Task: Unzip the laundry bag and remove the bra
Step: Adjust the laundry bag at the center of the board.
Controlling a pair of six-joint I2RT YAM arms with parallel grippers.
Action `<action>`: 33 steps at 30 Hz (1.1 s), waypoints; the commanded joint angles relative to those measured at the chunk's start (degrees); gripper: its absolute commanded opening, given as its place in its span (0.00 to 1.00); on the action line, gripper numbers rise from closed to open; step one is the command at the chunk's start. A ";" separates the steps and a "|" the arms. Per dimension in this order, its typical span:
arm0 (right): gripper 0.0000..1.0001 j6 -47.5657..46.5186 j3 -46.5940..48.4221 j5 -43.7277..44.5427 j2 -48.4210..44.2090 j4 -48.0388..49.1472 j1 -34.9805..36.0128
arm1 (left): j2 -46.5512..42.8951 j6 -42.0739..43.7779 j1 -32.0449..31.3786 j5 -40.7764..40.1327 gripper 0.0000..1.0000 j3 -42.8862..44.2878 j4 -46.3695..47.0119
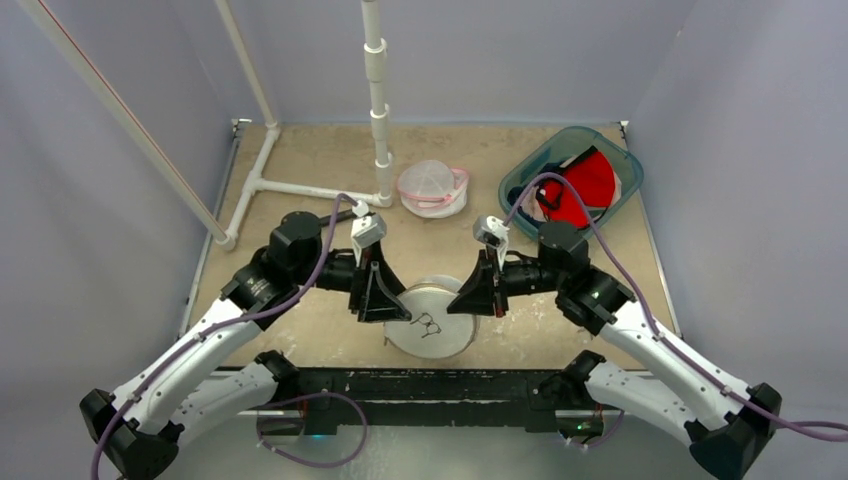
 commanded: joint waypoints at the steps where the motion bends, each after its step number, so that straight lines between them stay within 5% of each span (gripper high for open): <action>1: 0.00 -3.01 4.25 -2.36 2.03 -0.04 0.90 | 1.83 0.12 -2.04 1.51 0.54 -1.51 1.92; 10: 0.00 -4.29 7.11 -1.85 4.84 -0.86 0.92 | 5.92 -1.60 -4.60 -0.49 0.00 -2.06 3.08; 11: 0.01 -3.99 7.37 -0.44 4.94 -1.31 0.91 | 5.33 -2.70 -4.54 -1.19 0.00 -2.29 4.35; 15: 0.60 0.70 8.05 11.75 3.78 -1.91 0.88 | -0.90 -10.29 -4.55 -10.64 0.00 -4.33 11.41; 18: 0.76 5.38 6.20 21.80 -0.03 1.44 0.88 | -6.12 -17.88 -4.53 -23.18 0.00 -7.59 16.32; 26: 0.79 13.46 -8.65 40.07 -14.66 15.63 0.94 | -19.57 -51.50 -4.61 -52.62 0.00 -34.57 52.57; 33: 0.74 22.49 -16.04 39.27 -11.83 24.90 0.87 | -20.18 -55.99 -4.73 -67.60 0.00 -39.71 56.35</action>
